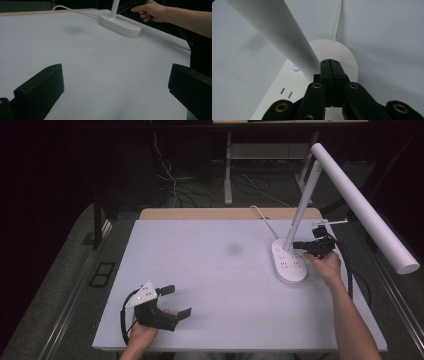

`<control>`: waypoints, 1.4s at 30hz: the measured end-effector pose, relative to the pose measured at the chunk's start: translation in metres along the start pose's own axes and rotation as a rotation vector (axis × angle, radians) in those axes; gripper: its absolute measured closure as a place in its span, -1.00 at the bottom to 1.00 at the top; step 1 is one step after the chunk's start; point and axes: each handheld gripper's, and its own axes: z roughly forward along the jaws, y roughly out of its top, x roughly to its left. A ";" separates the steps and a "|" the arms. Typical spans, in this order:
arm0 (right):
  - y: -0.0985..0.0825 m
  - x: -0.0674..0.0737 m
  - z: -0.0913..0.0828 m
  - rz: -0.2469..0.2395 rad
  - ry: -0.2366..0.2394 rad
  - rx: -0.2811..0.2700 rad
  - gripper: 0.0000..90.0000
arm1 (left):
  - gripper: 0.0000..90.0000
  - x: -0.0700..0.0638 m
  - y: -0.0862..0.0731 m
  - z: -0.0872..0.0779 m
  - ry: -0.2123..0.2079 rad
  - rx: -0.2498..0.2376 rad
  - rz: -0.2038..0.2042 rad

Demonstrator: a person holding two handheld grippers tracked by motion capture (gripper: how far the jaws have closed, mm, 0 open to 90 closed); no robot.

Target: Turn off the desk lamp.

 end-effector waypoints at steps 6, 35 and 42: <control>0.001 0.004 -0.015 -0.009 -0.011 -0.022 1.00 | -1.00 -0.001 0.000 0.000 -0.002 -0.002 0.005; -0.038 0.058 -0.075 -0.026 0.017 -0.129 0.21 | -1.00 -0.004 0.001 -0.002 -0.014 -0.013 0.007; -0.053 0.071 -0.087 -0.022 0.047 -0.161 -0.42 | -1.00 -0.004 0.001 -0.002 -0.010 -0.012 0.007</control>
